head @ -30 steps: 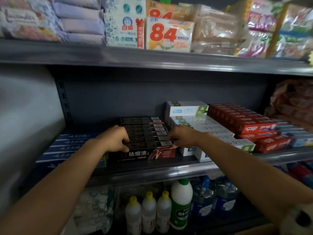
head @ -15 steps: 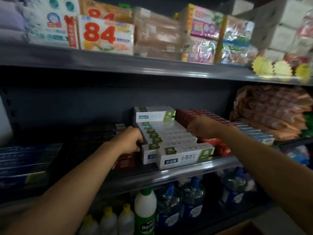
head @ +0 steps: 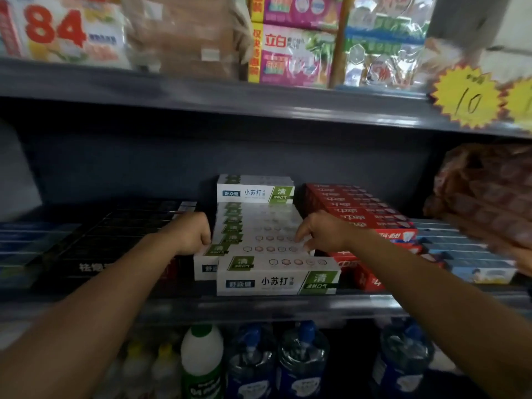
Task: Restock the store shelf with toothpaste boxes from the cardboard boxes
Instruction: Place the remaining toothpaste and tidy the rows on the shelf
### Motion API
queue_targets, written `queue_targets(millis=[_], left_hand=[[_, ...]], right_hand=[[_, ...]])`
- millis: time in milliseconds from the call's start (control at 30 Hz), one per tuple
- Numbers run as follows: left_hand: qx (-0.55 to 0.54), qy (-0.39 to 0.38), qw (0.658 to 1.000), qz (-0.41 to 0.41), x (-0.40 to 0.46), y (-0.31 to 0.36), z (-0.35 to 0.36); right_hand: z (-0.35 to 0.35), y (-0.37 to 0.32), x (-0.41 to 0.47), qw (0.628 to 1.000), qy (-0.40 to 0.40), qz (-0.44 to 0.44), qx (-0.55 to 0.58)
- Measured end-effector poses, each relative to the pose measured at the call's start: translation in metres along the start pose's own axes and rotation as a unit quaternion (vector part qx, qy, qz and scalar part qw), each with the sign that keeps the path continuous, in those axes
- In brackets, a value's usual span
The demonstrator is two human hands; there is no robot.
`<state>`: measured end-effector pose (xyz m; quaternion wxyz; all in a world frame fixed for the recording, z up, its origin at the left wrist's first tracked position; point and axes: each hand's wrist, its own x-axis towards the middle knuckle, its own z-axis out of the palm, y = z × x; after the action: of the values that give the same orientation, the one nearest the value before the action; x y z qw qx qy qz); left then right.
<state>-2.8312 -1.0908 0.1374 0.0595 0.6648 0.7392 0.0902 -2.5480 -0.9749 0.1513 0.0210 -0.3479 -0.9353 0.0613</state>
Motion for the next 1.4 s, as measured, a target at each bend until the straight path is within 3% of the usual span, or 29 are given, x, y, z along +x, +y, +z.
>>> queue_targets(millis=[300,500,833,1100,1400], left_hand=[[0.004,0.019,0.998,-0.063,-0.002,0.019,0.002],[0.004,0.032,0.996,-0.086,0.002,0.021,0.006],[0.025,-0.006,0.999,-0.035,-0.003,0.012,0.003],[0.023,-0.051,0.998,-0.002,-0.013,0.023,-0.005],[-0.017,-0.004,1.0,-0.01,-0.014,0.034,0.002]], right_hand=[[0.006,0.018,0.013,0.996,-0.001,-0.06,0.063],[0.009,0.021,0.008,0.995,0.021,-0.051,0.08],[-0.008,0.0,-0.014,0.999,0.029,0.028,0.033],[-0.008,-0.003,-0.041,0.998,-0.021,0.059,-0.011],[-0.002,-0.015,-0.039,0.998,0.012,0.062,-0.004]])
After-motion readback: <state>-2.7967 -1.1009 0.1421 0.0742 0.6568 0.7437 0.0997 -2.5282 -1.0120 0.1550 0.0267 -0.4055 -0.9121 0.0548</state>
